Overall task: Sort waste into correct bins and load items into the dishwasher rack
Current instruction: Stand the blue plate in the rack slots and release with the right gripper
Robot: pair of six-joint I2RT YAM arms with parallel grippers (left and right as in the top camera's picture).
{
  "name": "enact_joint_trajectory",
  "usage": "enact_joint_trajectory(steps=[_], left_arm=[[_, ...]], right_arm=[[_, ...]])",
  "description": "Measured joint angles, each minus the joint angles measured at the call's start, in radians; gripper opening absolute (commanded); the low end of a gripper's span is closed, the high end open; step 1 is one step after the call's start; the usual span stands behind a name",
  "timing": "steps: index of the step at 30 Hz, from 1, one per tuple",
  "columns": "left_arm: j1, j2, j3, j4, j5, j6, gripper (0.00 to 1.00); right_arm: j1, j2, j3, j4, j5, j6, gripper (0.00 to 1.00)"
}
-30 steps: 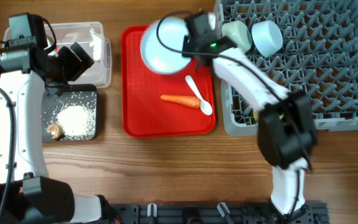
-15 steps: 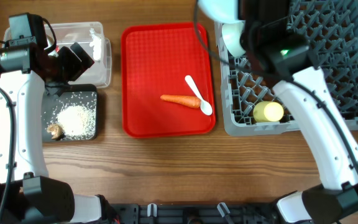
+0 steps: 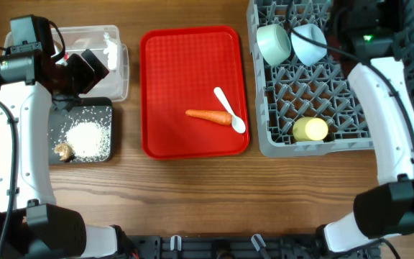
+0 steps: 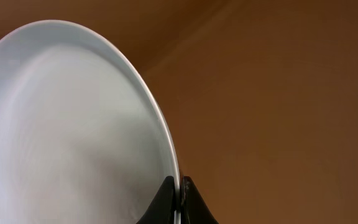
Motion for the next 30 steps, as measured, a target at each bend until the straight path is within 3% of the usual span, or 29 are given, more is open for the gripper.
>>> enact_joint_trajectory(steps=[8,30], left_arm=[[0.000,0.000,0.000,0.000,0.000,0.000,1.00],[0.000,0.000,0.000,0.004,0.000,0.000,1.00]], right_arm=[[-0.081,0.050,0.000,0.047,-0.041,-0.050,0.04],[-0.085,0.234,-0.005,0.278,-0.158,-0.171,0.04]])
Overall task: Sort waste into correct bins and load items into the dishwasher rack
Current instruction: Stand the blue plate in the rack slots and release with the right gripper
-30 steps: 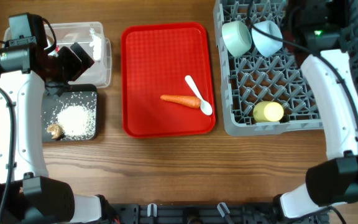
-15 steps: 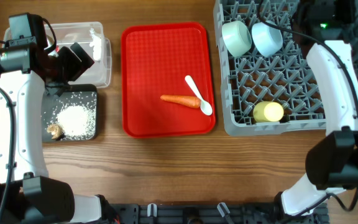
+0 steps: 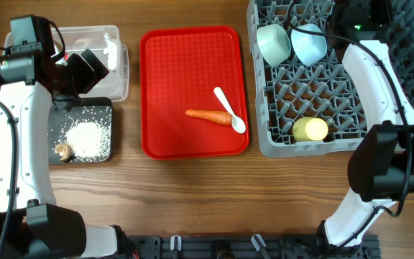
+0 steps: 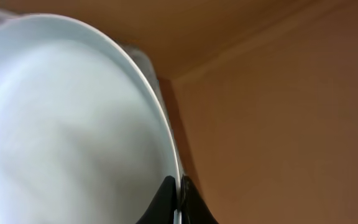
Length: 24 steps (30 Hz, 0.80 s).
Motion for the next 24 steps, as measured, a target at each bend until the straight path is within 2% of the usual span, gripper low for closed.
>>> enact_joint_trajectory(steps=[6,16,18,19,20,21,22,24], left_arm=[[0.000,0.000,0.000,0.015,0.000,0.000,1.00],[0.000,0.000,0.000,0.023,0.000,0.000,1.00],[0.000,0.000,0.000,0.023,0.000,0.000,1.00],[0.000,0.000,0.000,0.023,0.000,0.000,1.00],[0.000,0.000,0.000,0.023,0.000,0.000,1.00],[0.000,0.000,0.000,0.023,0.000,0.000,1.00],[0.000,0.000,0.000,0.024,0.000,0.000,1.00],[0.000,0.000,0.000,0.029,0.000,0.000,1.00]], right_arm=[[-0.016,0.000,-0.001,0.072,0.025,-0.095,0.04],[-0.023,0.000,-0.002,-0.060,-0.029,-0.093,0.04],[-0.023,0.001,-0.002,-0.087,-0.043,-0.077,0.09],[-0.023,0.001,-0.002,-0.106,-0.055,-0.070,0.19],[-0.023,0.001,-0.002,-0.128,-0.067,-0.064,0.52],[-0.023,0.001,-0.003,-0.148,-0.082,-0.055,0.81],[-0.023,0.002,-0.004,-0.157,-0.097,-0.047,1.00],[-0.023,0.004,-0.006,-0.170,-0.116,-0.026,1.00]])
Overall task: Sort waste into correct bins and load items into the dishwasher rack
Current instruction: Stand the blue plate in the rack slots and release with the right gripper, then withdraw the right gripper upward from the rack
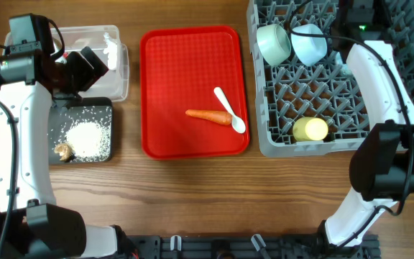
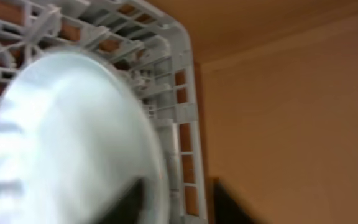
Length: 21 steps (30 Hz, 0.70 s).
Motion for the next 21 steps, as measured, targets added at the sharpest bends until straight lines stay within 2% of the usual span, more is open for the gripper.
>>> enact_joint_trajectory(steps=[10,15,18,21], left_arm=[[0.000,0.000,0.000,0.016,0.000,0.000,1.00],[0.000,0.000,0.000,0.017,0.000,0.000,1.00],[0.000,0.000,0.000,0.016,0.000,0.000,1.00],[0.000,0.000,0.000,0.019,0.000,0.000,1.00]], right_arm=[[0.000,-0.005,-0.002,0.042,0.002,0.179,1.00],[0.008,-0.114,-0.007,0.081,-0.001,0.209,1.00],[0.035,-0.222,-0.007,0.025,-0.026,0.229,1.00],[0.112,-0.367,-0.001,-0.148,-0.118,0.297,1.00]])
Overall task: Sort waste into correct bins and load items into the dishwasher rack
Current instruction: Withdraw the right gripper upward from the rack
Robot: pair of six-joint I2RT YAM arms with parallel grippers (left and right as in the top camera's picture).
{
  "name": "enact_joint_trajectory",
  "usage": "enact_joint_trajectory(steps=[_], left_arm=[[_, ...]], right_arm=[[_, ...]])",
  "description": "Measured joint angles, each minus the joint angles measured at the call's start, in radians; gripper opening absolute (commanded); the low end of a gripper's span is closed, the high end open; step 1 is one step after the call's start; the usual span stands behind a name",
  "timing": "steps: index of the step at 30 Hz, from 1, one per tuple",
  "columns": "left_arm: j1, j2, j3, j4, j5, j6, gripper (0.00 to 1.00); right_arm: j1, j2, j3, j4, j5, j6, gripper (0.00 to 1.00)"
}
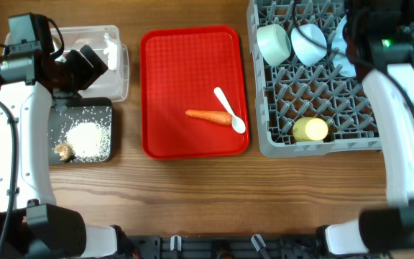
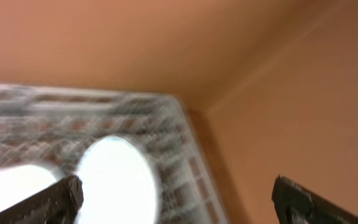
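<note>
A white plate (image 2: 118, 182) stands on edge in the grey dishwasher rack (image 1: 322, 144); the overhead view shows the plate (image 1: 341, 42) beside two bowls. My right gripper (image 2: 179, 200) is open wide, above and clear of the plate, holding nothing. On the red tray (image 1: 171, 86) lie a carrot (image 1: 208, 115) and a white spoon (image 1: 230, 111). My left gripper (image 1: 88, 63) hovers over the clear bin (image 1: 117, 79); its jaws cannot be made out.
The rack also holds a pale green bowl (image 1: 273, 43), a white bowl (image 1: 309, 43) and a yellow cup (image 1: 310, 129). A black bin (image 1: 103, 111) with rice and a brown scrap sits at the left, in front of the clear bin.
My right gripper has drawn back from the plate and its jaws now stand much wider. In the overhead view the right arm has shifted right. The plate stays in the rack. The left arm is unchanged.
My right gripper was shut on the plate's rim over the rack's far end, and still held it a second later. Then its jaws had parted with the plate standing in the rack. Now it is open and away from the plate. The left arm never moved.
</note>
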Motion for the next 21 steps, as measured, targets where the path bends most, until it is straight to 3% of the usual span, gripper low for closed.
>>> enact_joint_trajectory(steps=[5,10,16,21], left_arm=[[0.000,0.000,0.000,-0.001,0.000,0.000,1.00],[0.000,0.000,0.000,-0.014,0.002,0.005,1.00],[-0.026,0.000,0.000,-0.057,0.072,0.123,1.00],[-0.181,0.000,0.000,-0.098,0.089,0.182,0.97]], right_arm=[[0.142,-0.127,0.000,-0.190,-0.305,0.170,1.00],[0.174,-0.138,-0.001,-0.272,-0.647,0.277,1.00],[0.174,-0.135,-0.001,-0.345,-0.802,0.366,1.00],[0.103,-0.135,-0.001,-0.371,-0.815,0.457,1.00]])
